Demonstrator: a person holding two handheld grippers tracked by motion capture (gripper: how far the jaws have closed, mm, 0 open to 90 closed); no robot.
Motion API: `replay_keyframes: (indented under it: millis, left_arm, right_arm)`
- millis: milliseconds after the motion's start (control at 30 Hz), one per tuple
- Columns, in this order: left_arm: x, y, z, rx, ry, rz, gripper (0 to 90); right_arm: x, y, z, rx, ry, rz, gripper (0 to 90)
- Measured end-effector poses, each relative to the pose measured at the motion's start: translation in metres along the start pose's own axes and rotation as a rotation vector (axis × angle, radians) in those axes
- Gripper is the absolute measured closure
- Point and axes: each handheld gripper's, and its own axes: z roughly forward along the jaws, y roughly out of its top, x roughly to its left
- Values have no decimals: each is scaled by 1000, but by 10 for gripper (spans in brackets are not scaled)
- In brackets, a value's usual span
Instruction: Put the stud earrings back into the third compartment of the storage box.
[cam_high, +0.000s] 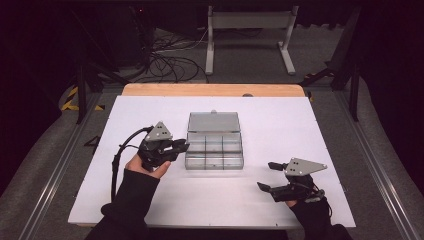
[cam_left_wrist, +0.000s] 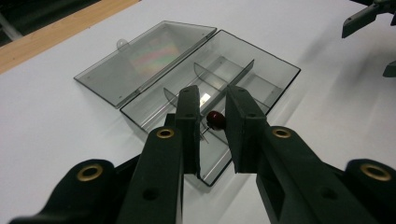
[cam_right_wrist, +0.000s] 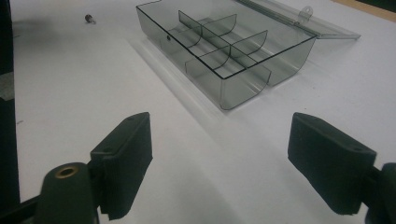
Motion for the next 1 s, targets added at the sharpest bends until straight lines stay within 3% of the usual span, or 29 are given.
replay_keyframes:
  millis: [233,567,700,1000]
  left_arm:
    - [-6,14,20,0,-41,12,760]
    - [-11,23,44,-17,-79,11,760]
    - [-12,27,58,-40,-110,-15,761]
    - [-12,29,78,-69,-126,-32,761]
  right_arm:
    - [0,0,-1,-5,5,0,223]
    - [4,2,-2,-11,16,-9,224]
    - [3,2,-3,-12,18,-8,224]
    - [4,2,-3,-15,22,-8,224]
